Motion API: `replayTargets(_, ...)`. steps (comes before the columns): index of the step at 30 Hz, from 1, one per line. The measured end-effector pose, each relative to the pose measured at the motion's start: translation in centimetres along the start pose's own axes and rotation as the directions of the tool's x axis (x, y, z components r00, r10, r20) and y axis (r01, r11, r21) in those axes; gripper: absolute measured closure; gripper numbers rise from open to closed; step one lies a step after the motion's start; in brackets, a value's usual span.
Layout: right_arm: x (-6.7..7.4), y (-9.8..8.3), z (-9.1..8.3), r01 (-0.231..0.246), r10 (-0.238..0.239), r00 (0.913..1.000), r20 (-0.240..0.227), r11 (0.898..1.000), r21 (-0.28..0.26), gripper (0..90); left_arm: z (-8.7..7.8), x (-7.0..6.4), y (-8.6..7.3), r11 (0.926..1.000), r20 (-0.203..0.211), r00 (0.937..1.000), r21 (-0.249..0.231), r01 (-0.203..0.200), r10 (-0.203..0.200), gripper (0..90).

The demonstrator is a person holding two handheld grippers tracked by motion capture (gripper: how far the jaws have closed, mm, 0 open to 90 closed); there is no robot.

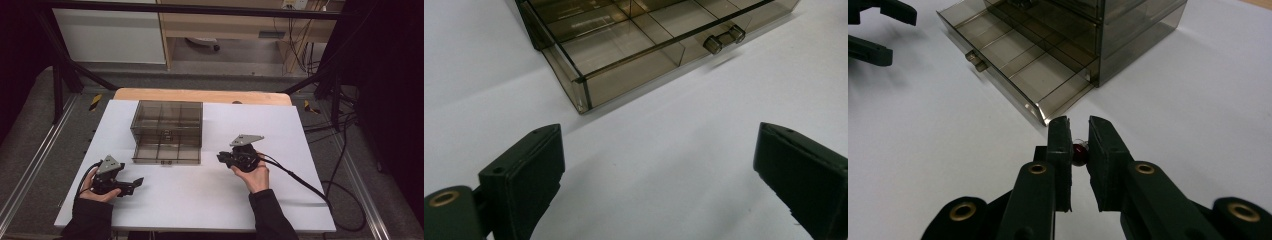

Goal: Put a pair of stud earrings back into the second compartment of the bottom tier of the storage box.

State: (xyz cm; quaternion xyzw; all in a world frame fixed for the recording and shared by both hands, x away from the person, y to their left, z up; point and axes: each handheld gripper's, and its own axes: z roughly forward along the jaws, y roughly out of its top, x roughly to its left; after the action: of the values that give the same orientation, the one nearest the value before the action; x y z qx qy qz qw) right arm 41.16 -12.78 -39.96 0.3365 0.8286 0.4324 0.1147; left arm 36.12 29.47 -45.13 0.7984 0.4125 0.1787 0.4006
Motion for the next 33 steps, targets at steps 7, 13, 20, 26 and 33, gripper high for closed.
replayTargets(7, 0.6, 0.6, 0.8, 0.011, -0.011, 0.9998, -0.014, 1.0, -0.001, 80.8, 0.0, 0.0, 0.0, 1.0, 0.001, 1.0, -0.001, 0.0, 0.0, 6.2)
replayTargets(13, 1.3, 1.3, 1.4, 0.022, -0.022, 0.9995, -0.022, 1.0, -0.004, 80.8, 0.0, 0.0, 0.0, 1.0, 0.003, 1.0, 0.0, -0.002, 0.002, 6.2)
replayTargets(20, 1.9, 1.9, 2.3, 0.032, -0.032, 0.9989, -0.033, 0.999, -0.011, 80.8, 0.0, 0.0, 0.0, 1.0, 0.003, 1.0, -0.001, -0.002, 0.002, 6.2)
replayTargets(26, 2.2, 2.2, 3.1, 0.03, -0.03, 0.9986, -0.043, 0.999, -0.012, 80.8, 0.0, 0.0, 0.0, 1.0, 0.004, 1.0, -0.001, -0.001, 0.001, 6.2)
replayTargets(33, 2.7, 2.7, 4.2, 0.031, -0.032, 0.9982, -0.052, 0.999, -0.01, 80.8, 0.0, 0.0, 0.0, 1.0, 0.006, 1.0, -0.004, 0.0, 0.0, 6.2)
